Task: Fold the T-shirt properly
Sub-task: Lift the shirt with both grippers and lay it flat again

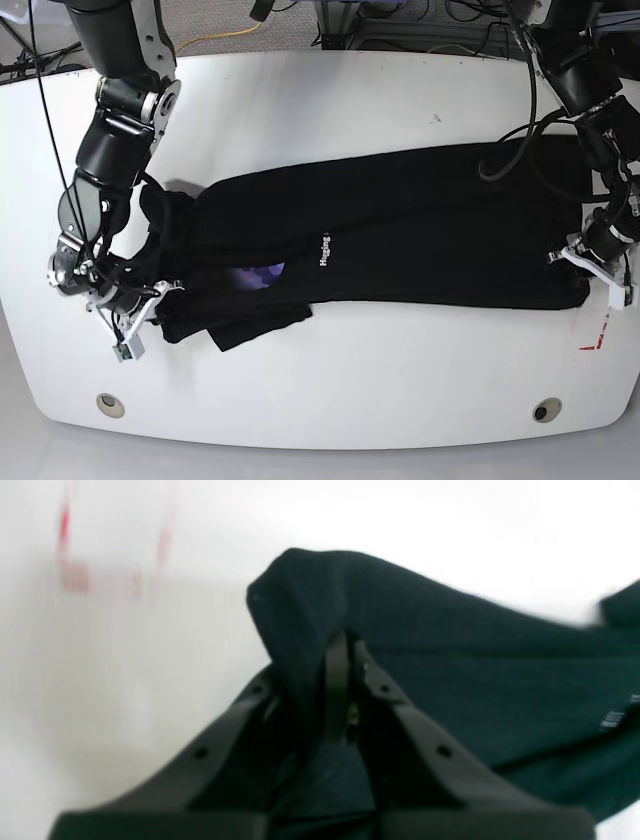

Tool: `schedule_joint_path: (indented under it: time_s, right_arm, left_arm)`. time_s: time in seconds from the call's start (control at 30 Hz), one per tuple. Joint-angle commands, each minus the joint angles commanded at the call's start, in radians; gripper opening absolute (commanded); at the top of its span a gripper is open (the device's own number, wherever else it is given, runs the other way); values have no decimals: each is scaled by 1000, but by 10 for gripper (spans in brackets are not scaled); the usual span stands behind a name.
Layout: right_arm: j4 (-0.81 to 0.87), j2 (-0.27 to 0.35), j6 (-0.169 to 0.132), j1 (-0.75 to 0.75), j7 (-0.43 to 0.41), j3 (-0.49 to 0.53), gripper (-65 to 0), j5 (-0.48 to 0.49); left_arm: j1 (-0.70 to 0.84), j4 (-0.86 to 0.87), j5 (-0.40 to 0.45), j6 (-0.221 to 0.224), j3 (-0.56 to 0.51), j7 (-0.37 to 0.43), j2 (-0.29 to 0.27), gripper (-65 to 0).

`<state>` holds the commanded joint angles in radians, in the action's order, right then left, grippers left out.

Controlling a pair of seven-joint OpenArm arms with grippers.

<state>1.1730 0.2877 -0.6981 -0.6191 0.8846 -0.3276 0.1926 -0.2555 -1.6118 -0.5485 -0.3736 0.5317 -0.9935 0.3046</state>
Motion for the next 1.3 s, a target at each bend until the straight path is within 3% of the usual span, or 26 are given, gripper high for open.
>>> schedule_joint_path:
  time_s: [0.2, 0.4, 0.5, 0.7, 0.8, 0.9, 1.17, 1.3]
  right_arm:
    - [0, 20, 0, -155, 0, 23, -650, -8]
    - [0, 78, 0, -365, 61, 152, -650, 2]
    - [26, 87, 0, -443, 68, 163, -650, 2]
    - [137, 89, 0, -572, 195, 164, -650, 2]
    - [222, 89, 0, -568, 247, 163, -650, 3]
    - [331, 87, 0, -506, 316, 158, -650, 3]
    - [568, 80, 0, -207, 319, 150, -650, 3]
    - [675, 40, 0, -17, 319, 71, -650, 3]
  left_arm:
    - [-106, -120, 12, -3, -5, -44, 14, -650]
    - [-285, -150, 14, -3, -6, -63, 106, -650]
    - [-385, -143, 15, -3, -23, -74, 152, -650]
    - [-575, -38, 8, -5, -63, -75, 239, -650]
    - [-609, -15, 8, -6, -63, -75, 241, -650]
    - [-586, -12, 8, -51, -63, -75, 241, -650]
    - [-411, -61, 8, -110, -57, -75, 219, -650]
    - [-262, -155, 8, -141, -28, -75, 186, -650]
